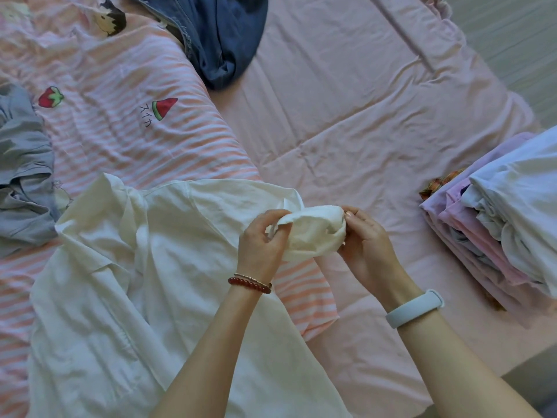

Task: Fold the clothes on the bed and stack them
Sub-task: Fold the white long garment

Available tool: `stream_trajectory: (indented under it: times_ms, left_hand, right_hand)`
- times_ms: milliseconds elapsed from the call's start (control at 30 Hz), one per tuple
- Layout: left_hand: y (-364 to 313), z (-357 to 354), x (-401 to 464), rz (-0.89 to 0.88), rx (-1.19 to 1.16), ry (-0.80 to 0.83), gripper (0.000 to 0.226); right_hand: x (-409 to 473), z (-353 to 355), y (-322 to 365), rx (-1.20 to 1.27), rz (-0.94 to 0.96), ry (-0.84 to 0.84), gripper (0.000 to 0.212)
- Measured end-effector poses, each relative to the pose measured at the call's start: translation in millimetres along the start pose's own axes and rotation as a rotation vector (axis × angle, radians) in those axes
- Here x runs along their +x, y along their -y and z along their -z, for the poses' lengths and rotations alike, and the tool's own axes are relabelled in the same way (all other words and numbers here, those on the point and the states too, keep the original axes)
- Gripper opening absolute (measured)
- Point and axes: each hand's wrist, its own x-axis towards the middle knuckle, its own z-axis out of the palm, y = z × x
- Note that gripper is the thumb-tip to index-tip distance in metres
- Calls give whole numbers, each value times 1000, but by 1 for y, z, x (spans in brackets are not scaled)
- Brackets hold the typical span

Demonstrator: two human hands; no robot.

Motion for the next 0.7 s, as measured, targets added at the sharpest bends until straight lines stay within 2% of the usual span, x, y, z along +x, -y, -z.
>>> stream_trajectory:
  times_ms: [67, 167, 200, 267, 367, 433, 500, 600, 700]
  left_hand:
    - [2, 5, 0, 5, 45, 0, 14]
    - [-3, 17, -4, 13, 73, 36, 22]
    - [-4, 22, -6, 39, 23, 72, 22]
    - [-8, 35, -9, 162, -223, 179, 18]
    - [-7, 54, -13, 289, -507, 286, 15]
    - [-3, 65, -14, 304, -490, 242, 11]
    - [3, 77, -15, 321, -389, 101, 8]
    - [18, 93, -20, 308, -201, -70, 20]
    - [39, 98, -26, 429, -271, -138, 20]
  right_hand:
    - [-4, 1, 0, -225, 113, 6, 36]
    - [-6, 7, -9, -653, 239, 154, 58]
    - [-6, 9, -13, -796, 263, 221, 65]
    - [-5, 8, -18, -998, 268, 334, 70]
    - [0, 0, -23, -1102, 260, 428, 57]
    - [7, -6, -25, -1192, 392, 424, 35]
    - [13, -9, -25, -1257, 574, 327, 8]
    - [14, -14, -26, -1254, 671, 198, 9]
    - [9, -23, -35, -1282, 621, 219, 31]
